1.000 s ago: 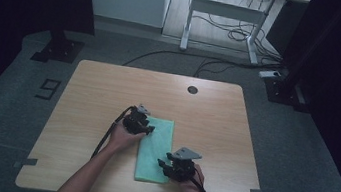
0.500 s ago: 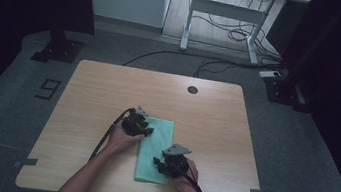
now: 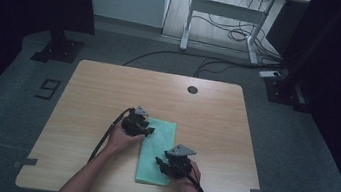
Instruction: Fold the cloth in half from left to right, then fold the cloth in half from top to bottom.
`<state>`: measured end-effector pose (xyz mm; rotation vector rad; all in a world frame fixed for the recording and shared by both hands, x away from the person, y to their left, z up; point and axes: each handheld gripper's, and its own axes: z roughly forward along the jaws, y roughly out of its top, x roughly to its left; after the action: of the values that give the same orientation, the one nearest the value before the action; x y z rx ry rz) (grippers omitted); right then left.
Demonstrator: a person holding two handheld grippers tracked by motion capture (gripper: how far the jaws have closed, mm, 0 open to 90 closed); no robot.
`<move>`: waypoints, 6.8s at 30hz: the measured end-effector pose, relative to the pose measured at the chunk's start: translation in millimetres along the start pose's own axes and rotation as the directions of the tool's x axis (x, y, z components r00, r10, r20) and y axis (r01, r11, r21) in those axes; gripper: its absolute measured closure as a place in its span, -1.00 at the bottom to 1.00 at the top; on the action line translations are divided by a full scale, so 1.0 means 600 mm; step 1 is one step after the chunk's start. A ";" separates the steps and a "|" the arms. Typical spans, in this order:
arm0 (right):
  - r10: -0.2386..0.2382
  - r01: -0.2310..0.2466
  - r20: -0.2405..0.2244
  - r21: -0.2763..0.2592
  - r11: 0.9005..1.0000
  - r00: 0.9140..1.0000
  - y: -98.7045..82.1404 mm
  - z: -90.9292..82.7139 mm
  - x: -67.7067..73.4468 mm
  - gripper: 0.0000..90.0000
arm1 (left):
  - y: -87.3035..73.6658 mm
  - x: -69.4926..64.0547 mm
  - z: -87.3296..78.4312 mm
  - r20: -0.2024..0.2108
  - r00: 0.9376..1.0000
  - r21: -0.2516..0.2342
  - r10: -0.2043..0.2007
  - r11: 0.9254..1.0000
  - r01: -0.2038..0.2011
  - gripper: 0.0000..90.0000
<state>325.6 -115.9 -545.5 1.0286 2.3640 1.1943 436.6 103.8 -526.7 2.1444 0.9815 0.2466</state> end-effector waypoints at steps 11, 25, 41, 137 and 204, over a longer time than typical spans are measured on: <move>0.015 -0.015 0.014 -0.029 0.999 1.000 0.027 0.005 -0.031 0.16 | -0.005 0.020 -0.030 -0.031 0.999 -0.027 -0.044 0.999 0.043 0.24; 0.037 -0.035 0.029 -0.045 0.998 0.999 0.051 0.013 -0.060 0.16 | -0.006 0.026 -0.037 -0.056 0.996 -0.043 -0.067 0.997 0.064 0.15; 0.091 -0.088 0.089 -0.039 0.995 0.992 0.081 0.042 -0.136 0.16 | 0.014 0.030 -0.004 -0.057 0.995 -0.025 -0.084 0.996 0.082 0.13; 0.133 -0.133 0.009 -0.054 0.990 0.991 0.109 0.069 -0.183 0.92 | 0.025 0.018 -0.004 -0.034 0.999 -0.065 -0.032 0.997 0.030 0.95; 0.081 -0.073 0.030 -0.219 0.973 0.996 0.152 -0.015 -0.170 0.94 | 0.090 0.001 -0.066 -0.078 0.988 -0.228 0.136 0.962 -0.150 0.96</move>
<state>434.5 -157.6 -473.2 1.0669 2.1237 1.4112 449.9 103.6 -461.3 2.0022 0.7896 0.4784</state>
